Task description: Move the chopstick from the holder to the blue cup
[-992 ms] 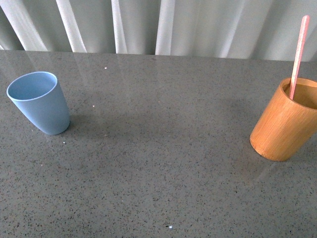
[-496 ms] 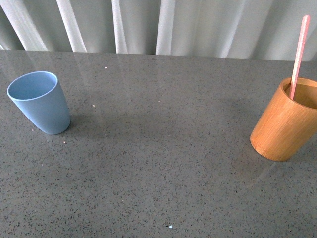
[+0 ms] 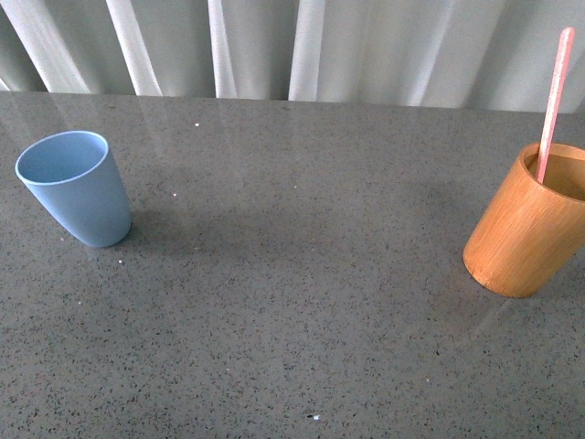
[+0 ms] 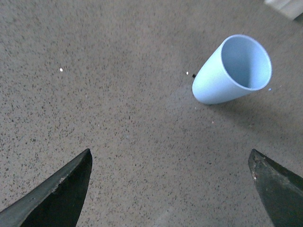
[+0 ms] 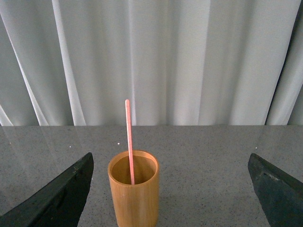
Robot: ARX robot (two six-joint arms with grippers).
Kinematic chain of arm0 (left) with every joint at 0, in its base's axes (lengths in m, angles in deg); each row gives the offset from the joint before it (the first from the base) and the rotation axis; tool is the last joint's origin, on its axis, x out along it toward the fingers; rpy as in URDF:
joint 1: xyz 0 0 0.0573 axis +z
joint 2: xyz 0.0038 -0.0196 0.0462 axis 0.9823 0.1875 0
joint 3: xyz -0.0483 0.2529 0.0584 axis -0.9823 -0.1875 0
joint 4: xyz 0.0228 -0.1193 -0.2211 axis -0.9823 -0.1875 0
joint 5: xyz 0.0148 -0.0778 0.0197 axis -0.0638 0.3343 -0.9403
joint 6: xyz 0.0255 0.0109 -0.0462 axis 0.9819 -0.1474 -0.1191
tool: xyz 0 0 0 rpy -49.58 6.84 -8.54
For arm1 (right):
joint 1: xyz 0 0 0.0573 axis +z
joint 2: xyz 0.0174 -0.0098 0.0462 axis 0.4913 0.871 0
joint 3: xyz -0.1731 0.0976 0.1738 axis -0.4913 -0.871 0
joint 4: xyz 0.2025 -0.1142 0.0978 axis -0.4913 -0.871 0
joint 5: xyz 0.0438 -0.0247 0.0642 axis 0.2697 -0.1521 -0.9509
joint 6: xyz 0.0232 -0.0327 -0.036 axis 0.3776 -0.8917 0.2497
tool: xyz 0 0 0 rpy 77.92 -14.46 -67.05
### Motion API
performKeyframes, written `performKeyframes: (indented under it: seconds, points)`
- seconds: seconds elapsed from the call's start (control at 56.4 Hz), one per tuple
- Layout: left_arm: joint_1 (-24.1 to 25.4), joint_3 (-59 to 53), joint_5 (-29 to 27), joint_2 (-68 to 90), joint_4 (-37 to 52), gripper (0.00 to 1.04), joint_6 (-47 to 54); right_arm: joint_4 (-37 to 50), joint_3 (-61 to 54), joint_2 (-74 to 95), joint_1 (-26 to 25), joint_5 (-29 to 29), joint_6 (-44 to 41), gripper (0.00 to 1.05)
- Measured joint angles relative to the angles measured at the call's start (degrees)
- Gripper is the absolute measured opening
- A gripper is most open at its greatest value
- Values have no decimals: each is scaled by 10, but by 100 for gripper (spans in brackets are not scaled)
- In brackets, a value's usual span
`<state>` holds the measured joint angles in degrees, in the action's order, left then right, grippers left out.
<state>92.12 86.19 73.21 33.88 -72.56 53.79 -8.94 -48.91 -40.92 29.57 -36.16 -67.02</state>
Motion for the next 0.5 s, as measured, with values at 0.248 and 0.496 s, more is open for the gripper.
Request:
performKeyframes:
  seconds: [0.248, 0.496]
  points:
    - [-58, 213, 11, 242, -78, 98, 19, 0, 0, 0, 0, 0, 0, 95]
    - [-93, 311, 41, 354, -82, 98, 18, 0, 0, 0, 0, 0, 0, 95]
